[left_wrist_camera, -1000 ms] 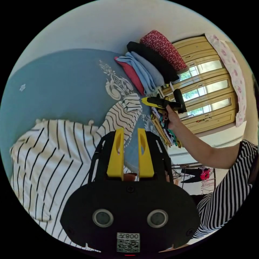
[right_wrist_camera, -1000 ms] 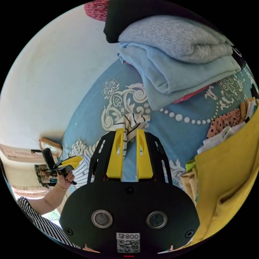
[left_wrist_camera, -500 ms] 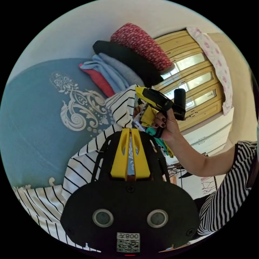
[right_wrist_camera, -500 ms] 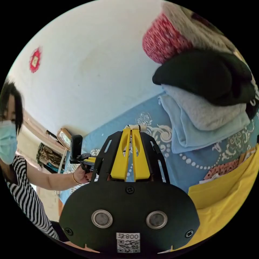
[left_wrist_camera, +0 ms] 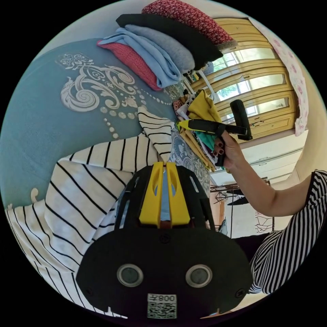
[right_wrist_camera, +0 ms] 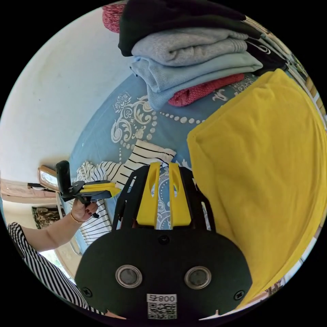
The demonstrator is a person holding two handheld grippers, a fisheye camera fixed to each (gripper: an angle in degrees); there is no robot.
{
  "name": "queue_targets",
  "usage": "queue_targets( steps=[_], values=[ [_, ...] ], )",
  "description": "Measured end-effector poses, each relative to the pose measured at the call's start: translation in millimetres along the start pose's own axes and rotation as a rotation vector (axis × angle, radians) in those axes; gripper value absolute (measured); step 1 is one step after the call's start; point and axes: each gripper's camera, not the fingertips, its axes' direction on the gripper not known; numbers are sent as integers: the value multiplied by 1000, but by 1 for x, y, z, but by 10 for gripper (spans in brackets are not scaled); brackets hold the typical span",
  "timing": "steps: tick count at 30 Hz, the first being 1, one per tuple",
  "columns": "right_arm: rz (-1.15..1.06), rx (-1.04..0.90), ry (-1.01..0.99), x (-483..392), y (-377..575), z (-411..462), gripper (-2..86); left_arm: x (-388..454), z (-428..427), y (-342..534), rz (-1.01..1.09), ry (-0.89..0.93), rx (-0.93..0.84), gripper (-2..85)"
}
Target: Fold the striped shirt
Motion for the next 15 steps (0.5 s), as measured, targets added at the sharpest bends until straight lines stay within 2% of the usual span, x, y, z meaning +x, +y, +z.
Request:
queue_targets(
  steps=[4,11,15],
  values=[
    [-43,-7,53,-18,-1,-14,65,-14,30,-26,54,-66,-59,39],
    [-4,-19,41,-17,-29,-2,84,-47,34,-85,57,-171,94,67],
    [20,-20,81,-16,-33,0,87,-78,64,-135,10,-198,59,67]
  ],
)
